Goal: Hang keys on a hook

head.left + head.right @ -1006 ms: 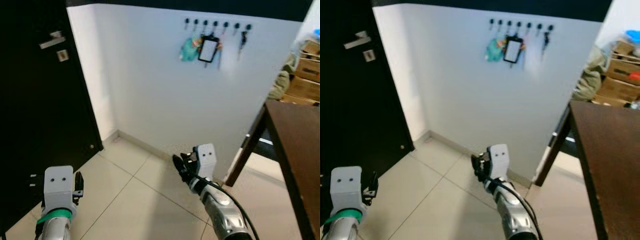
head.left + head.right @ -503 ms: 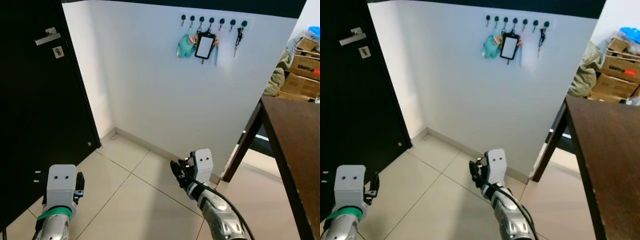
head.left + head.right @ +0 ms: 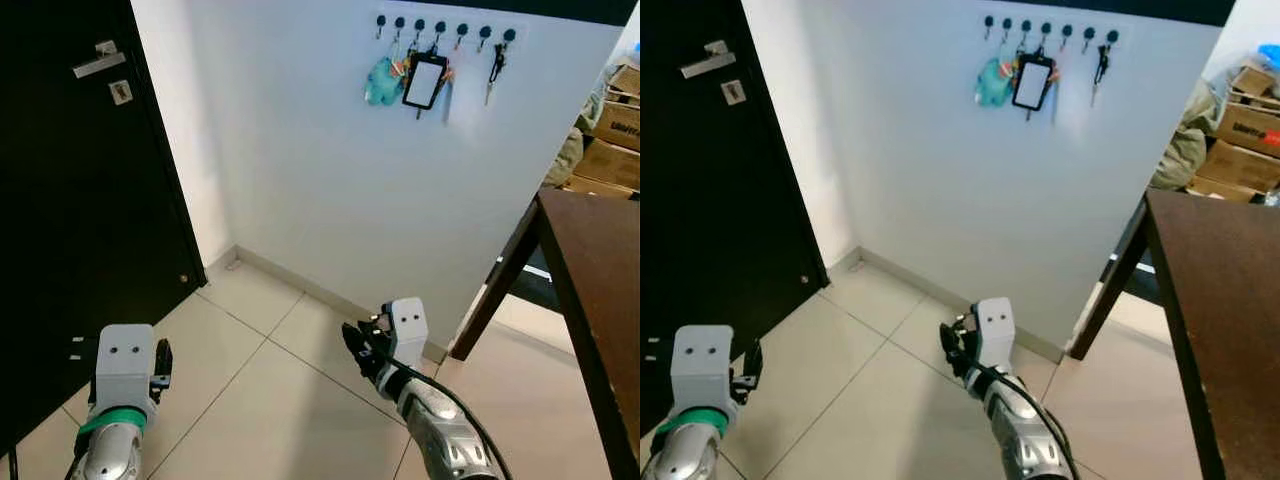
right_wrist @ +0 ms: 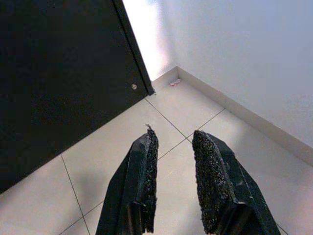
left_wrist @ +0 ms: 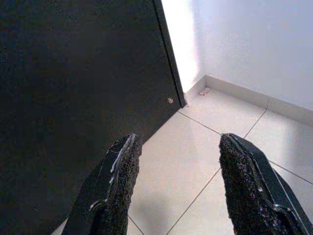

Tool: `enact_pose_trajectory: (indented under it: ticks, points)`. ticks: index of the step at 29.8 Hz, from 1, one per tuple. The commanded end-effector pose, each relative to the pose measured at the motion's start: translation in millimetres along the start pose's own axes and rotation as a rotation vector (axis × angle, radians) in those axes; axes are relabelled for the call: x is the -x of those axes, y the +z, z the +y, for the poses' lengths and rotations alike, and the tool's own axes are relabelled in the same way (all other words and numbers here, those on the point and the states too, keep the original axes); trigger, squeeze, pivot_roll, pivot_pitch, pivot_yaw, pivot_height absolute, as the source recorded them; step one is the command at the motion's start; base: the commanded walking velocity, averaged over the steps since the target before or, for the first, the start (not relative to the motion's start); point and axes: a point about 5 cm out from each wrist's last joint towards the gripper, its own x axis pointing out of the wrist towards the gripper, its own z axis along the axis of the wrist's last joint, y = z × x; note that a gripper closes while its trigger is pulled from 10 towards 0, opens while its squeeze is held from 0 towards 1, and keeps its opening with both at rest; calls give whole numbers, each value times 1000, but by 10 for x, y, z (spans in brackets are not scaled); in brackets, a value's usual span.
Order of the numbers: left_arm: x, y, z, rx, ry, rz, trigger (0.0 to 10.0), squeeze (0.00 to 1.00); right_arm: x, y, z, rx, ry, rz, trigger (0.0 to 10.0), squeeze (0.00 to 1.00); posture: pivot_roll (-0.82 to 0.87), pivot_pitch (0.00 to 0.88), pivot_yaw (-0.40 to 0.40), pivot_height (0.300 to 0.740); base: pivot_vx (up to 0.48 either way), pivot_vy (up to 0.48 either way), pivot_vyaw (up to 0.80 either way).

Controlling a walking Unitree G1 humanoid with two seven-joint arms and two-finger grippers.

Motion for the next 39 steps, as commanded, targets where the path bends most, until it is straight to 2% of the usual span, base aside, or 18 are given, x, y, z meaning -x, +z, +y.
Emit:
enact_pose_trajectory:
  ticks: [1, 13, 39]
  points:
    - [13, -87, 7, -9, 7, 37, 10000, 0, 3, -2, -8, -6, 1, 10, 10000, 0, -100, 126, 83, 740, 0, 0, 0]
    - [29, -60, -68, 27, 9, 29, 10000, 0, -24, 37, 6, 54, 21, 22, 10000, 0, -114, 144, 57, 740, 0, 0, 0]
    - [70, -27, -71, 47, 18, 18, 10000, 0, 6, 63, -11, 68, 10, 18, 10000, 0, -128, 161, 59, 740, 0, 0, 0]
